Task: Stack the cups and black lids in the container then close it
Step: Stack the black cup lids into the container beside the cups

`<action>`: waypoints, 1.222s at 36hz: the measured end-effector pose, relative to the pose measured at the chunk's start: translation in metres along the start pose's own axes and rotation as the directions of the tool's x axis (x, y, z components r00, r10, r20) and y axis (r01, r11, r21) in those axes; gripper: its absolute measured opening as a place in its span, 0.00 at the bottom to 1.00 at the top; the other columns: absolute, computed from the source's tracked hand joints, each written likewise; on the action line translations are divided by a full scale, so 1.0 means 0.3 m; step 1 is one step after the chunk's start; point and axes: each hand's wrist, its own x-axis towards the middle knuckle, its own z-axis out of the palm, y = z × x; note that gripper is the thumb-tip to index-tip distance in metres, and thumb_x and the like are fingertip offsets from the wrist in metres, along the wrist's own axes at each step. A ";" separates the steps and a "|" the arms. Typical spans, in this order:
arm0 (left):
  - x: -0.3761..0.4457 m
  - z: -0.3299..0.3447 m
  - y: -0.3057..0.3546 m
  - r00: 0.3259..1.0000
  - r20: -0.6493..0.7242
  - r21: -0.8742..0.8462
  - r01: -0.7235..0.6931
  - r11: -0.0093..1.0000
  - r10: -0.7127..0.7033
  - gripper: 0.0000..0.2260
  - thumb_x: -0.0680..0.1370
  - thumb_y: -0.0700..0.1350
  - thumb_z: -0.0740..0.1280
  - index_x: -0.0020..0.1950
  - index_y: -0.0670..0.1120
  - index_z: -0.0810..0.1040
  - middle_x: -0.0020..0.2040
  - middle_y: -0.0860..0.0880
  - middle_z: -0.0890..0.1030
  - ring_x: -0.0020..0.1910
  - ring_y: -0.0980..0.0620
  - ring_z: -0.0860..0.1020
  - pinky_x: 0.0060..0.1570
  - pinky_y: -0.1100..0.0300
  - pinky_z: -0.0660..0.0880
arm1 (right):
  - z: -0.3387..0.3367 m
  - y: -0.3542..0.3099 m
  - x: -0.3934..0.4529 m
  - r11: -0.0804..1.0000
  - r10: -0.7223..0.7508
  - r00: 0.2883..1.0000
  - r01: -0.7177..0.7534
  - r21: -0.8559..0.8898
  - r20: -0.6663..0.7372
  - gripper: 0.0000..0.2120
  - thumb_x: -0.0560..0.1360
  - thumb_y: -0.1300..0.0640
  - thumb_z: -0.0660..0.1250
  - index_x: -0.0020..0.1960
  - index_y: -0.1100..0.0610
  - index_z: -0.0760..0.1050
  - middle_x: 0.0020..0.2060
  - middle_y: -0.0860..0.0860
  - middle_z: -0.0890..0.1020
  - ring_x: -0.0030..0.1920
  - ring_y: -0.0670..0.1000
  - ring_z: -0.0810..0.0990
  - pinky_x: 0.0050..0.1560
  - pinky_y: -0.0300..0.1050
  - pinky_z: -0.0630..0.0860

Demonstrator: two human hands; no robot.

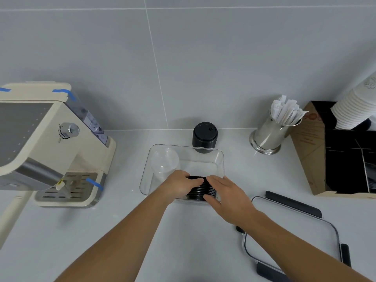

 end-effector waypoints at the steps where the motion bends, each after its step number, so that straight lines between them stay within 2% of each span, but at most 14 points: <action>1: 0.000 0.002 0.001 1.000 -0.001 -0.005 0.004 1.000 -0.004 0.24 0.72 0.57 0.72 0.53 0.36 0.82 0.43 0.46 0.80 0.39 0.52 0.77 0.41 0.62 0.73 | -0.003 0.002 -0.003 1.000 0.010 1.000 -0.009 0.021 -0.019 0.22 0.76 0.52 0.66 0.67 0.59 0.71 0.61 0.52 0.78 0.59 0.55 0.76 0.62 0.48 0.70; 3: 0.001 0.009 0.005 1.000 -0.004 -0.008 0.006 1.000 -0.006 0.24 0.72 0.57 0.71 0.51 0.36 0.81 0.43 0.46 0.79 0.39 0.51 0.77 0.43 0.60 0.72 | -0.007 0.008 -0.008 0.999 0.031 0.999 -0.030 0.045 -0.043 0.21 0.74 0.54 0.68 0.66 0.59 0.73 0.60 0.53 0.78 0.58 0.55 0.76 0.56 0.46 0.74; 6: 0.000 0.018 0.012 1.000 -0.021 -0.011 -0.006 1.000 0.006 0.21 0.73 0.57 0.71 0.48 0.37 0.82 0.42 0.45 0.77 0.40 0.51 0.75 0.44 0.58 0.72 | -0.007 0.018 -0.020 0.996 0.059 0.996 -0.054 0.068 -0.069 0.22 0.73 0.55 0.70 0.66 0.59 0.73 0.60 0.53 0.78 0.58 0.53 0.76 0.57 0.41 0.71; 9: -0.004 0.023 0.011 1.000 -0.029 -0.049 -0.005 0.999 0.003 0.25 0.72 0.56 0.72 0.52 0.34 0.82 0.41 0.45 0.79 0.39 0.51 0.77 0.43 0.58 0.73 | -0.004 0.020 -0.032 0.996 0.059 0.994 -0.052 0.077 -0.087 0.23 0.72 0.55 0.71 0.65 0.59 0.74 0.59 0.52 0.79 0.58 0.53 0.77 0.58 0.38 0.67; 12: -0.010 0.025 0.016 1.000 -0.022 -0.067 0.004 0.998 -0.005 0.24 0.71 0.55 0.72 0.53 0.34 0.82 0.42 0.43 0.82 0.39 0.50 0.78 0.46 0.54 0.78 | 0.003 0.026 -0.040 0.995 0.062 0.994 -0.055 0.078 -0.091 0.23 0.72 0.55 0.70 0.66 0.59 0.74 0.61 0.52 0.79 0.61 0.53 0.76 0.61 0.40 0.69; 15: -0.018 0.028 0.021 1.000 -0.012 -0.074 0.016 0.997 -0.016 0.22 0.71 0.55 0.73 0.53 0.37 0.83 0.49 0.39 0.85 0.42 0.48 0.82 0.52 0.51 0.80 | 0.020 0.032 -0.055 0.992 0.113 0.989 -0.107 0.072 -0.096 0.25 0.74 0.55 0.70 0.69 0.59 0.71 0.68 0.53 0.74 0.70 0.52 0.69 0.69 0.42 0.60; 19: -0.025 0.032 0.021 1.000 -0.006 -0.040 0.022 0.999 -0.022 0.21 0.71 0.57 0.72 0.53 0.41 0.82 0.49 0.44 0.85 0.49 0.47 0.83 0.55 0.50 0.80 | 0.038 0.032 -0.068 0.991 0.122 0.988 -0.116 0.060 -0.094 0.26 0.76 0.52 0.67 0.72 0.56 0.67 0.71 0.49 0.70 0.73 0.48 0.62 0.68 0.38 0.56; 28: -0.028 0.036 0.031 0.999 -0.020 -0.070 0.041 0.997 -0.042 0.16 0.73 0.57 0.71 0.50 0.45 0.80 0.48 0.47 0.83 0.49 0.48 0.82 0.55 0.49 0.80 | 0.036 0.038 -0.067 0.995 0.097 0.991 -0.095 0.026 -0.089 0.26 0.77 0.52 0.65 0.73 0.57 0.66 0.71 0.51 0.70 0.74 0.49 0.62 0.68 0.36 0.55; 33: -0.031 0.044 0.033 0.999 -0.021 -0.075 0.037 0.997 -0.039 0.14 0.71 0.58 0.71 0.45 0.49 0.79 0.46 0.47 0.83 0.49 0.48 0.82 0.55 0.48 0.80 | 0.036 0.036 -0.071 0.995 0.094 0.990 -0.092 0.029 -0.104 0.25 0.75 0.55 0.69 0.70 0.61 0.70 0.68 0.55 0.74 0.71 0.54 0.67 0.69 0.45 0.59; 36: -0.030 0.045 0.034 0.999 -0.018 -0.077 0.036 0.996 -0.038 0.12 0.71 0.58 0.71 0.42 0.50 0.78 0.46 0.47 0.83 0.49 0.48 0.82 0.55 0.48 0.81 | 0.036 0.038 -0.070 0.995 0.093 0.990 -0.090 0.032 -0.110 0.26 0.76 0.53 0.68 0.71 0.59 0.68 0.70 0.54 0.72 0.72 0.52 0.65 0.69 0.41 0.56; 39: -0.031 0.043 0.035 0.999 -0.011 -0.098 0.043 0.994 -0.044 0.12 0.73 0.56 0.69 0.44 0.47 0.80 0.46 0.46 0.84 0.50 0.45 0.83 0.54 0.47 0.81 | 0.032 0.040 -0.067 0.994 0.098 0.990 -0.093 0.048 -0.099 0.26 0.76 0.52 0.67 0.72 0.58 0.67 0.71 0.53 0.71 0.73 0.50 0.63 0.69 0.38 0.54; 41: -0.028 0.040 0.036 0.998 -0.015 -0.117 0.060 0.991 -0.063 0.17 0.76 0.54 0.65 0.49 0.39 0.82 0.46 0.44 0.83 0.50 0.42 0.83 0.53 0.45 0.81 | 0.029 0.041 -0.065 0.995 0.094 0.991 -0.089 0.052 -0.097 0.26 0.76 0.52 0.68 0.71 0.58 0.68 0.70 0.53 0.71 0.73 0.50 0.64 0.70 0.39 0.53; 44: -0.021 0.036 0.037 0.997 -0.027 -0.122 0.071 0.990 -0.075 0.20 0.79 0.50 0.61 0.55 0.34 0.81 0.45 0.40 0.81 0.45 0.41 0.82 0.53 0.44 0.81 | 0.026 0.045 -0.061 0.995 0.095 0.991 -0.091 0.052 -0.095 0.26 0.77 0.51 0.66 0.72 0.57 0.67 0.71 0.52 0.71 0.73 0.50 0.63 0.69 0.36 0.51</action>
